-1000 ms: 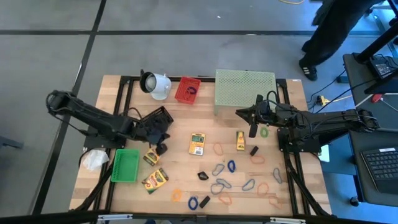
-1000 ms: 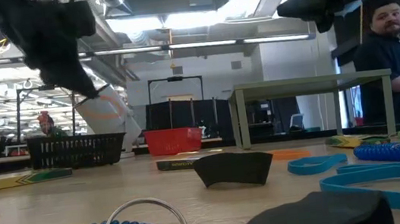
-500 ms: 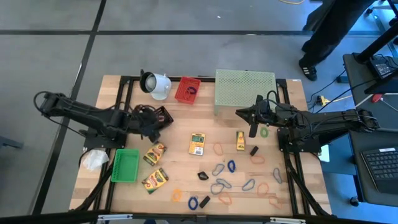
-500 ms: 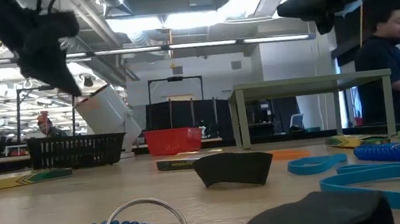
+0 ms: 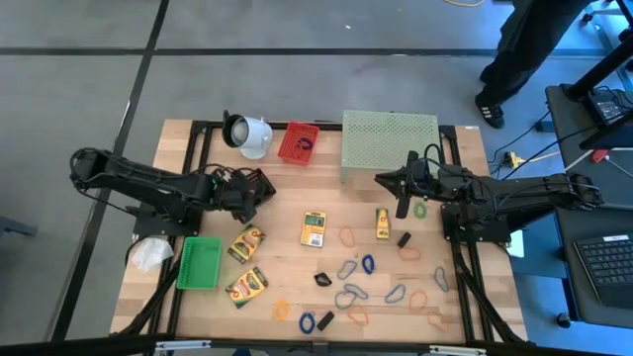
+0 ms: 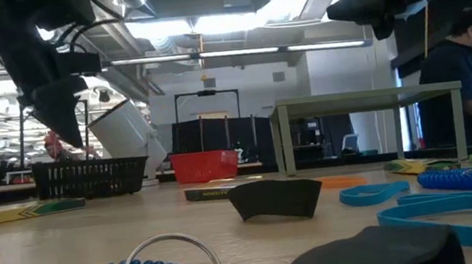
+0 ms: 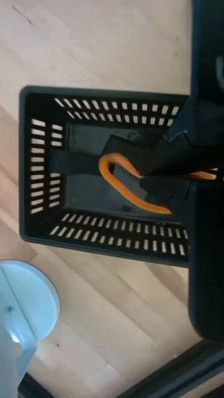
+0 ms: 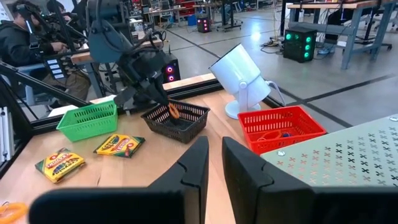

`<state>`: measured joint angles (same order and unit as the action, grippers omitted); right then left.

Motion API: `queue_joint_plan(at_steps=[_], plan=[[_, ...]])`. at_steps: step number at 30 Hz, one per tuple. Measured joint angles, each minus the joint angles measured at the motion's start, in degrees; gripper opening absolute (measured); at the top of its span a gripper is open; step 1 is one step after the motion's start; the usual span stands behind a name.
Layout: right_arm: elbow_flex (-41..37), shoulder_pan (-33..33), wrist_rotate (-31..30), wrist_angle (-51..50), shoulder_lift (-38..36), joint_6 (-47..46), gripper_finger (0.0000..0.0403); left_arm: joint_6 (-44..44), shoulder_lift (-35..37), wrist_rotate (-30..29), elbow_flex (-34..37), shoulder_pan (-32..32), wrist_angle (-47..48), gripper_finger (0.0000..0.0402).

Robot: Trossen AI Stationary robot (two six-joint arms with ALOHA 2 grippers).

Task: Pick & Place Office Desk Supplies
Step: Put the orange rubber band into the black bin, then put the crayons box into the green bin

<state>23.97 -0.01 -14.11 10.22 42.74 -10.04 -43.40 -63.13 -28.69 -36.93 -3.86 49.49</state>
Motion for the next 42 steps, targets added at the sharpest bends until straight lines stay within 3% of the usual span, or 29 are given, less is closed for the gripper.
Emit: queue_joint_plan(at_steps=[5, 11, 15, 20, 23, 27, 30, 33, 37, 42], plan=[[0.00, 0.00, 0.05, 0.00, 0.00, -0.46, 0.0049, -1.92, -0.84, -0.17, 0.00, 0.00, -0.02, 0.0037], [0.00, 0.02, 0.15, 0.00, 0.00, -0.49, 0.0049, -2.91, -0.43, 1.73, 0.00, 0.00, -0.32, 0.0101], [0.00, 0.02, 0.15, 0.00, 0.00, -0.51, 0.0049, 0.21, -0.31, 2.03, 0.00, -0.07, -5.44, 0.0134], [0.00, 0.00, 0.13, 0.00, 0.00, -0.40, 0.0049, 9.32, -0.33, 9.92, 0.00, -2.27, -21.01, 0.0153], [0.00, 0.00, 0.11, 0.00, 0.00, -0.20, 0.0049, 9.37, -0.37, 14.99, 0.00, -4.35, -29.08, 0.0164], [0.00, 0.02, 0.13, 0.00, 0.00, -0.16, 0.0049, 7.30, -1.90, 17.93, 0.00, -8.64, -31.34, 0.0189], [0.00, 0.02, 0.13, 0.00, 0.00, -0.03, 0.0049, 11.48, -4.48, 22.26, 0.00, -12.67, -31.34, 0.0206], [0.00, 0.01, 0.12, 0.00, 0.00, -0.03, 0.0049, 18.29, -7.56, 26.83, 0.00, -16.56, -31.37, 0.0210], [0.00, 0.01, 0.13, 0.00, 0.00, -0.03, 0.0049, 26.04, -12.17, 28.24, 0.00, -20.52, -31.76, 0.0204], [0.00, 0.00, 0.13, 0.00, 0.00, -0.03, 0.0049, 27.63, -17.57, 28.22, 0.00, -22.04, -33.03, 0.0185]])
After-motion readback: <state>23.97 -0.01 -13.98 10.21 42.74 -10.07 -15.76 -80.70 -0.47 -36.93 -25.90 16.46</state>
